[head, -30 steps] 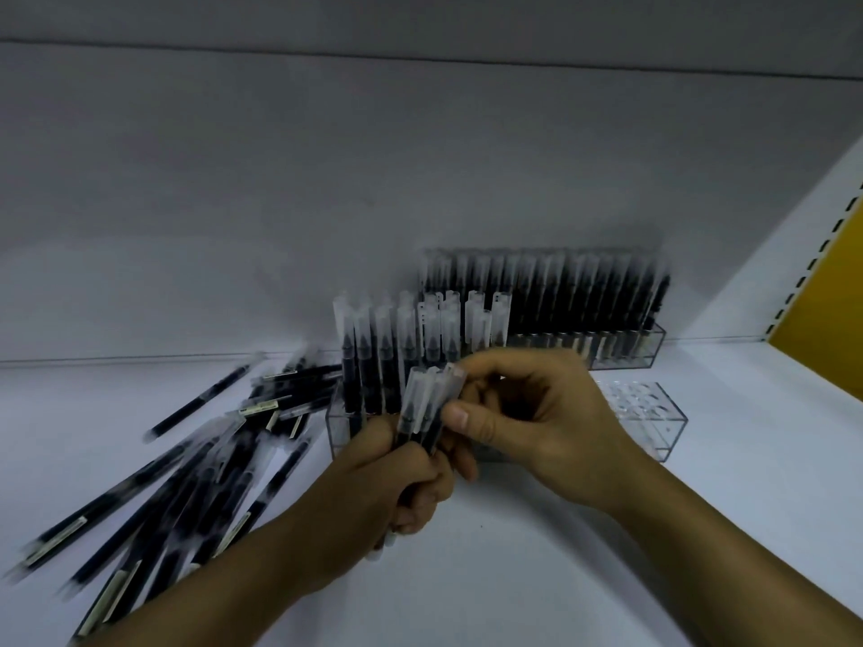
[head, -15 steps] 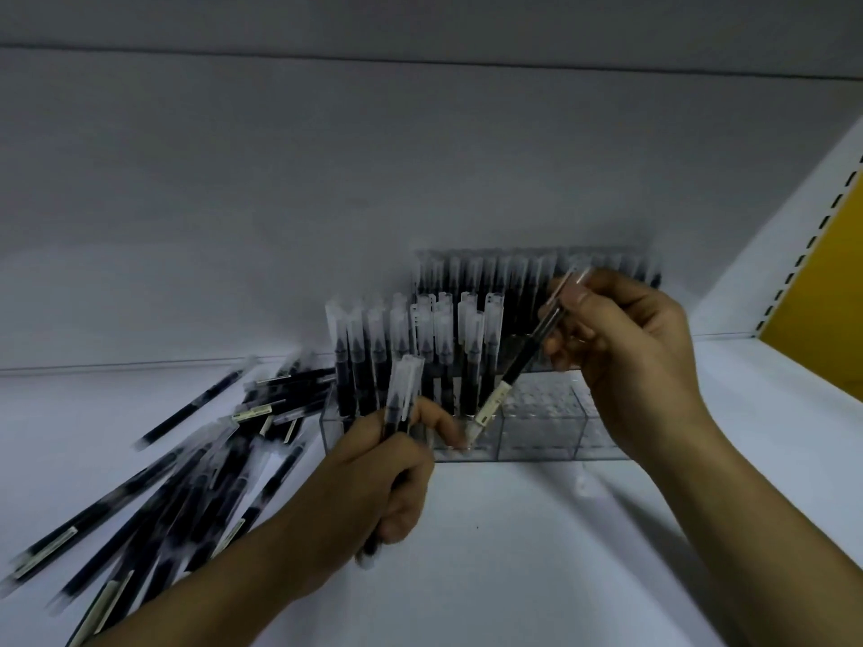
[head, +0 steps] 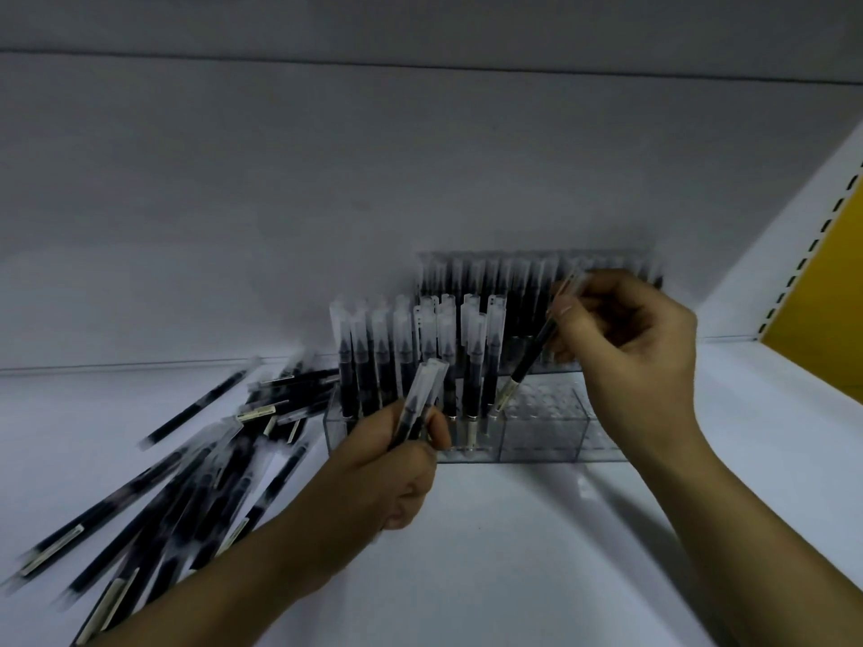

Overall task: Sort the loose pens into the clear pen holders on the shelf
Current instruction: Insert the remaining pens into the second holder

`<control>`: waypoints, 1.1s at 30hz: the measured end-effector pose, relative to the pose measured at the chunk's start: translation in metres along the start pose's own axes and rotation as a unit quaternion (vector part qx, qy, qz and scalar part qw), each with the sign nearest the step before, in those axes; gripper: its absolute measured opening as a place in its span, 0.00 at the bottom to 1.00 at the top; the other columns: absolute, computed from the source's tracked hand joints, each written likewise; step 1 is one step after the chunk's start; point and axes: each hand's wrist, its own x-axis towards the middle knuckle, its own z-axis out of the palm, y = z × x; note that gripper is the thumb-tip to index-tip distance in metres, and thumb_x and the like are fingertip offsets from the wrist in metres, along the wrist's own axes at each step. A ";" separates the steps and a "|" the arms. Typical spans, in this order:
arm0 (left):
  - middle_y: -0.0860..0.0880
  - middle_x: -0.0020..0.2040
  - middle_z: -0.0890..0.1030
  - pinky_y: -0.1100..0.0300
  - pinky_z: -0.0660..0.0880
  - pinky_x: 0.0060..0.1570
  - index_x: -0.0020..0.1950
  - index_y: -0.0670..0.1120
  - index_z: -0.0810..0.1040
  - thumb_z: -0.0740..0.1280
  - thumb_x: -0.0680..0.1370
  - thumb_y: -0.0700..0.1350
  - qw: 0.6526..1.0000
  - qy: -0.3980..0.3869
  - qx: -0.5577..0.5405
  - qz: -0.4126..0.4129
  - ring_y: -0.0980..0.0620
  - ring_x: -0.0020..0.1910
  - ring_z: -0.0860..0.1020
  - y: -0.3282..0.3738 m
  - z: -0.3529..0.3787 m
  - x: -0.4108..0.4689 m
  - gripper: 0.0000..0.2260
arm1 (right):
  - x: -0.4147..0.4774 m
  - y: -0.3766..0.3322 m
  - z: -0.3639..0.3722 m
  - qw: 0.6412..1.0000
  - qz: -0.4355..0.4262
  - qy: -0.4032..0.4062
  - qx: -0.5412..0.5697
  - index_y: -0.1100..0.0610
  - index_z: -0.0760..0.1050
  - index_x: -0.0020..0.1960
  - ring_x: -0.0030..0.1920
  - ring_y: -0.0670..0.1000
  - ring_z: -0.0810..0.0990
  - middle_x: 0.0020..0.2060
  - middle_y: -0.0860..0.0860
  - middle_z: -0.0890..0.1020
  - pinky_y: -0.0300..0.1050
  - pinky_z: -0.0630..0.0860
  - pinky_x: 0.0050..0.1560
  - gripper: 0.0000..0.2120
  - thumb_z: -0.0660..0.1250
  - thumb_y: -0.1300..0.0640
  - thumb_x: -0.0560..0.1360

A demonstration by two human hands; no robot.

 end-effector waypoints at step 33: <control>0.53 0.33 0.73 0.63 0.69 0.36 0.52 0.51 0.78 0.61 0.81 0.49 0.974 0.030 0.150 0.165 0.57 0.33 0.70 0.008 0.010 -0.007 0.07 | -0.019 -0.004 0.011 0.974 -0.034 -0.215 0.058 0.53 0.78 0.50 0.23 0.52 0.69 0.38 0.53 0.85 0.43 0.67 0.23 0.15 0.78 0.48 0.70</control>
